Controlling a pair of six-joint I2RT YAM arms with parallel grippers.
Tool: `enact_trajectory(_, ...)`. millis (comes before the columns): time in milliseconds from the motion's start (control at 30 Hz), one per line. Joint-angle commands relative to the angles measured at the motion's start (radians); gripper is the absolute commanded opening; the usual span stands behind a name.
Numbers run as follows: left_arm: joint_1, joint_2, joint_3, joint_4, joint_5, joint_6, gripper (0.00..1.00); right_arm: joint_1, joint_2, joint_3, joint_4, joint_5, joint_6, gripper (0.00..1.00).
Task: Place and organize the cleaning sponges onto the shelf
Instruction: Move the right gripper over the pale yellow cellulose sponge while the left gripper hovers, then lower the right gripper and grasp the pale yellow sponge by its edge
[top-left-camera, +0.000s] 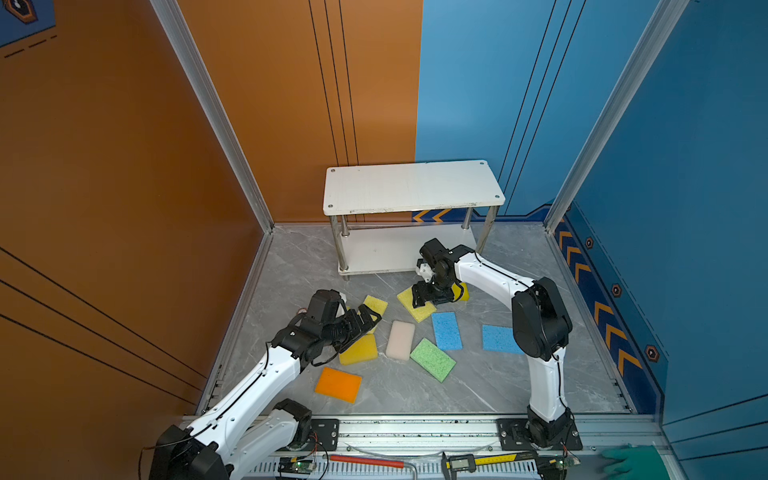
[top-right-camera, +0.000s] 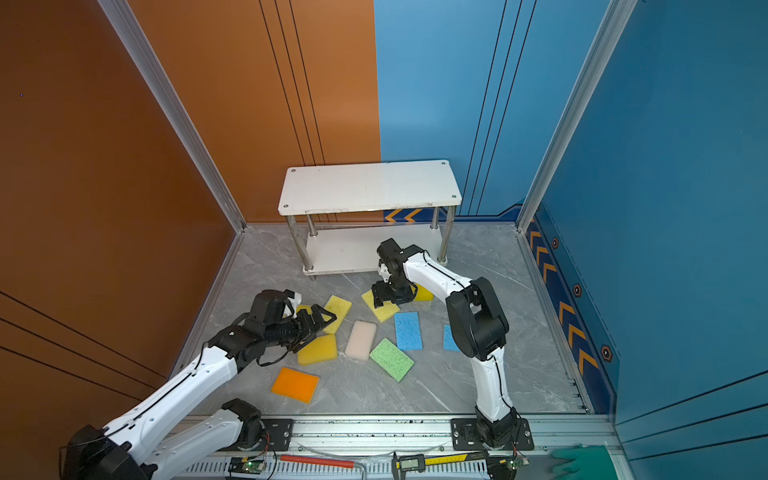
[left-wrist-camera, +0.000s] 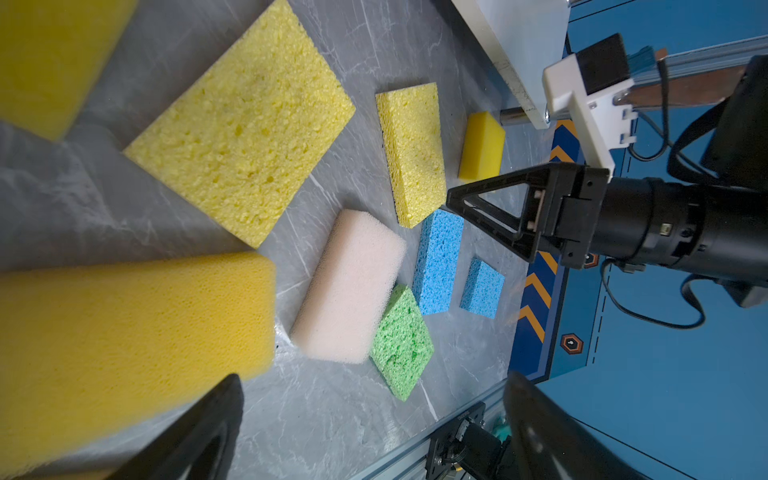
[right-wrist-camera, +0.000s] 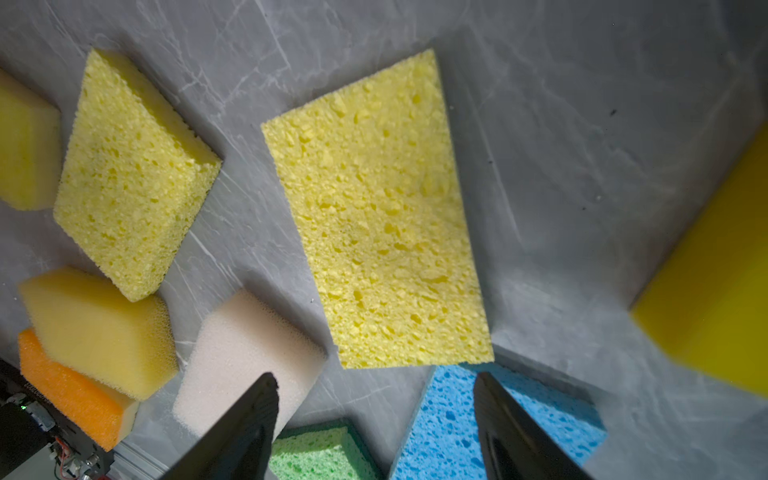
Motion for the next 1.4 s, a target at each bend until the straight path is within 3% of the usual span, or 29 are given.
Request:
enact_trajectory(0,0.025,-0.028,-0.021,-0.014,0.041,0.011,0.98,-0.006,0.045,0.044,-0.024,-0.004,-0.031,0.75)
enact_trajectory(467,0.106,-0.014,-0.037,-0.014,0.112,0.033,0.98,-0.029,0.151,0.125,-0.027,0.002,-0.022,0.68)
enact_trajectory(867,0.136,0.026,-0.023,-0.014,0.132,0.057,0.98,-0.019,0.066,0.125,-0.033,0.062,-0.029,0.7)
enact_trajectory(1367,0.154,0.059,-0.005,-0.014,0.152,0.067,0.98,-0.064,0.191,0.239,-0.047,0.022,-0.053,0.69)
